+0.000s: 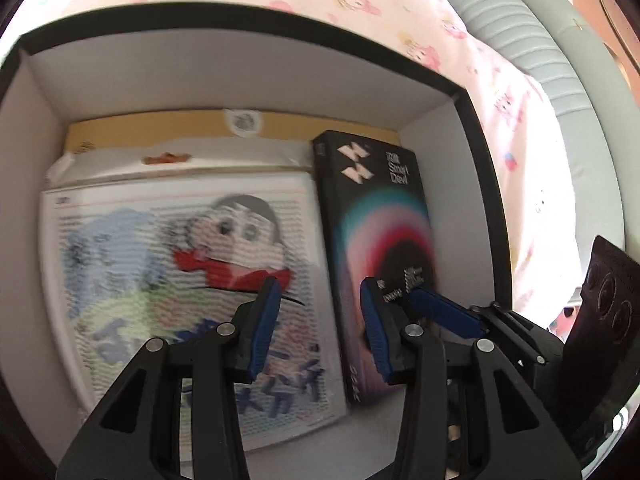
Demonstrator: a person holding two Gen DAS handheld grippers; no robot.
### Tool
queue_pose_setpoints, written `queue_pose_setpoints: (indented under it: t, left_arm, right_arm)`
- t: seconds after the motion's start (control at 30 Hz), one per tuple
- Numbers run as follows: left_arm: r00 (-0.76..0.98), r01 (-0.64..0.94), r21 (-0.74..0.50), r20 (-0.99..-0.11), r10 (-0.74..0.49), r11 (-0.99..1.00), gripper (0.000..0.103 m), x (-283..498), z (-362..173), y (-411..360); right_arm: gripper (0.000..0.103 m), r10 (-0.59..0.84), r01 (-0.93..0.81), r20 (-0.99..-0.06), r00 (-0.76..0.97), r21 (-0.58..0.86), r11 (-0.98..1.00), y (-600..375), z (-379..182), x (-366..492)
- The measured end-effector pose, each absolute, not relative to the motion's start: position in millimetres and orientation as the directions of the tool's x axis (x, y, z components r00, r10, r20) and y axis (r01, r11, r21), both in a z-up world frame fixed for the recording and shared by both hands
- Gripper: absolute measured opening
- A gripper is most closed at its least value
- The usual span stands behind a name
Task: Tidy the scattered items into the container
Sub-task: 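Lower the Smart Devil box upright beside the kit and release it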
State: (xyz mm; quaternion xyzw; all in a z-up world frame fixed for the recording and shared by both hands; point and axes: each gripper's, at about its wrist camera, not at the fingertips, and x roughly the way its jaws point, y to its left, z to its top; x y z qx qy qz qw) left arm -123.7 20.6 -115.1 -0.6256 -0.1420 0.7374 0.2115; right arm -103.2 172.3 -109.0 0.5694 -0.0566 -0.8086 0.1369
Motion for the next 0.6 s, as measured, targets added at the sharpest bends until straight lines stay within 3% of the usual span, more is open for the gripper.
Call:
queue_pose_setpoints:
  t: [0.1, 0.23, 0.37, 0.6]
  left_arm:
    - [-0.128, -0.162, -0.459, -0.868, 0.48, -0.873, 0.041, -121, -112, 23]
    - [-0.151, -0.137, -0.458, -0.867, 0.476, -0.878, 0.041, -131, -102, 4]
    - [-0.2, -0.13, -0.383, -0.893, 0.403, -0.914, 0.041, -153, -91, -10]
    - [-0.231, -0.11, -0.303, -0.919, 0.32, -0.947, 0.041, -185, -96, -24]
  right_arm:
    - [0.045, -0.286, 0.159, -0.912, -0.294, 0.249, -0.955, 171, -113, -107]
    - [0.045, -0.405, 0.13, -0.884, -0.234, 0.384, -0.914, 186, -107, -122]
    - [0.045, -0.289, 0.212, -0.91, -0.298, 0.232, -0.949, 176, -82, -150]
    - [0.045, -0.276, 0.19, -0.923, -0.269, 0.23, -0.954, 163, -91, -219]
